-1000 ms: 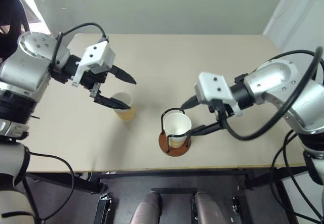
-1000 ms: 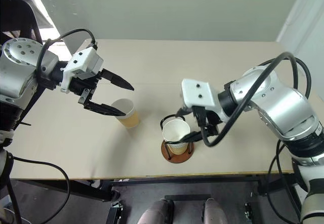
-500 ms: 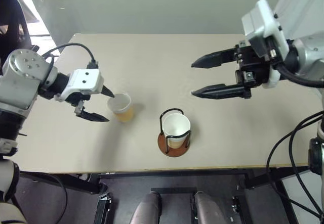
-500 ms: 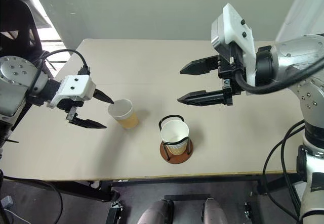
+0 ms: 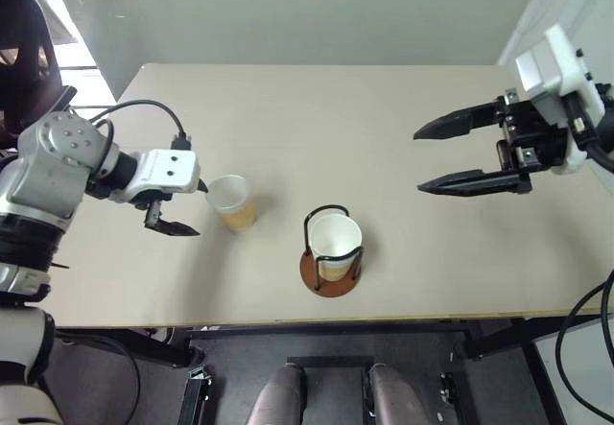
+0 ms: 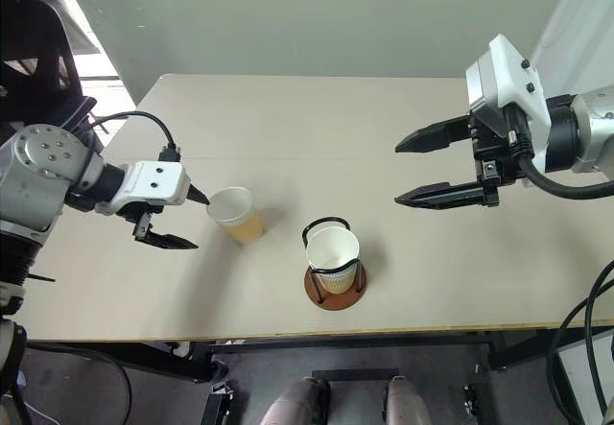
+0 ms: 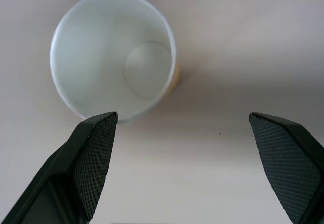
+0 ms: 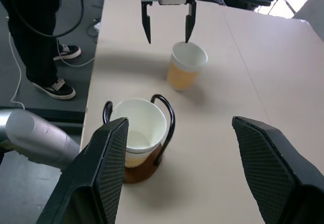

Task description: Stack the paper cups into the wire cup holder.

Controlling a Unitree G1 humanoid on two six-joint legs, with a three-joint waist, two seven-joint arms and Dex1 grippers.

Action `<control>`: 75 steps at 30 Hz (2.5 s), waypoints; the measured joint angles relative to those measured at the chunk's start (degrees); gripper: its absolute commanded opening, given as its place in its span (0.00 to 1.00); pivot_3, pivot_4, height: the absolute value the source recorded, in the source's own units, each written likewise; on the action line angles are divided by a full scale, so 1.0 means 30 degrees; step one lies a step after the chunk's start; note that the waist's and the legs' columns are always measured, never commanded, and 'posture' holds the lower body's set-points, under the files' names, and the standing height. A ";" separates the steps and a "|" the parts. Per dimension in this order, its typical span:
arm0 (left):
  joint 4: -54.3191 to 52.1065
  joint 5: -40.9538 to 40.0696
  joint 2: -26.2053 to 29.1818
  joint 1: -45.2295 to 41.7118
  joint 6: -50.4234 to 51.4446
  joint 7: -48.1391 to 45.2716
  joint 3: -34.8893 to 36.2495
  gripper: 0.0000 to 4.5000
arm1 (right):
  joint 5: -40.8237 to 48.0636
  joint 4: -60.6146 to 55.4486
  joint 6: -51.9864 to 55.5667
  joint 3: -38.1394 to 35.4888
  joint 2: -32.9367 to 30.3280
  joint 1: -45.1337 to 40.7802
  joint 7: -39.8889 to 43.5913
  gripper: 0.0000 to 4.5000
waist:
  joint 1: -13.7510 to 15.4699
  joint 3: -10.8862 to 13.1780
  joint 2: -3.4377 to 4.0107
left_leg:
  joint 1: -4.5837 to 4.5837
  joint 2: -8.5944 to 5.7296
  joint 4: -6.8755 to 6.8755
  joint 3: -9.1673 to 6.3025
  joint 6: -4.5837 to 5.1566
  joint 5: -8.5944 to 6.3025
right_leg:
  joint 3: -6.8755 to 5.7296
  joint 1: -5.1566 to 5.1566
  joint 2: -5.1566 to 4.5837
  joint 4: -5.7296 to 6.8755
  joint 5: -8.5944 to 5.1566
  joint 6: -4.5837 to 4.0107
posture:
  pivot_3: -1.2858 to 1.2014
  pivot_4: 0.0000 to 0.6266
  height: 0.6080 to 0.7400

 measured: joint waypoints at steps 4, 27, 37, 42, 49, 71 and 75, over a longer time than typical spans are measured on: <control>0.0651 0.0906 -0.0911 -0.0158 -0.0235 0.0342 -0.0004 0.99 | 0.0045 -0.0029 0.0000 -0.0561 -0.0613 0.0625 -0.0081 0.73 | 0.0030 -0.0002 -0.0003 | -0.0008 -0.0005 0.0004 0.0001 0.0004 -0.0003 | -0.0007 0.0004 -0.0009 -0.0010 -0.0001 0.0007 | 0.52 0.24 1.00; 0.5465 0.2304 -0.3387 -0.2750 -0.4687 -0.0819 -0.0243 0.05 | 0.0277 -0.0392 -0.0189 -0.1386 -0.2604 0.2911 -0.0233 0.74 | 0.0057 -0.0003 -0.0005 | -0.0011 -0.0008 0.0053 -0.0001 0.0018 0.0004 | -0.0008 0.0046 -0.0009 -0.0037 0.0061 0.0156 | 0.52 0.24 1.00; 0.6059 -0.1404 -0.2542 -0.5735 -0.4504 -0.0938 -0.4340 0.02 | -0.0195 0.0287 -0.1328 -0.1960 -0.3710 0.4499 0.0225 0.74 | 0.0110 0.0003 -0.0015 | -0.0053 -0.0021 0.0060 -0.0001 0.0028 0.0004 | -0.0011 0.0043 -0.0020 -0.0087 0.0089 0.0216 | 0.52 0.24 1.00; 0.4652 -0.5617 -0.1928 -0.8587 -0.2895 -0.0976 -0.7212 0.02 | -0.0089 0.0314 -0.2106 -0.2791 -0.3521 0.5308 0.0441 0.74 | 0.0146 0.0003 -0.0015 | -0.0118 -0.0021 0.0056 -0.0020 0.0046 -0.0006 | -0.0025 0.0047 -0.0039 -0.0207 0.0121 0.0263 | 0.52 0.24 1.00; 0.2767 -1.0061 -0.2029 -1.2039 -0.1247 -0.0994 -1.0151 0.02 | 0.2090 -0.0468 -0.2056 -0.4382 -0.2501 0.6021 0.0546 0.74 | 0.0205 0.0007 -0.0006 | -0.0245 -0.0029 0.0117 -0.0015 0.0109 -0.0050 | -0.0127 0.0035 -0.0051 -0.0339 0.0142 0.0333 | 0.52 0.24 1.00; -0.1854 -1.5008 -0.0835 -1.5514 -0.1869 -0.1000 -1.5217 0.02 | 0.7291 -0.0995 0.0404 -0.6601 -0.3214 0.6407 0.0110 0.74 | 0.0320 0.0036 0.0054 | -0.0301 -0.0072 0.0331 -0.0155 0.0121 -0.0067 | -0.0294 0.0157 -0.0068 -0.0329 0.0133 0.0368 | 0.52 0.24 1.00; -0.2018 -1.4879 -0.0779 -1.5510 -0.2525 -0.1000 -1.5671 0.02 | 0.7685 -0.0710 0.0810 -0.6600 -0.3535 0.6035 0.0128 0.74 | 0.0345 0.0034 0.0051 | -0.0309 -0.0090 0.0344 -0.0170 0.0123 -0.0067 | -0.0322 0.0172 -0.0069 -0.0334 0.0129 0.0374 | 0.52 0.24 1.00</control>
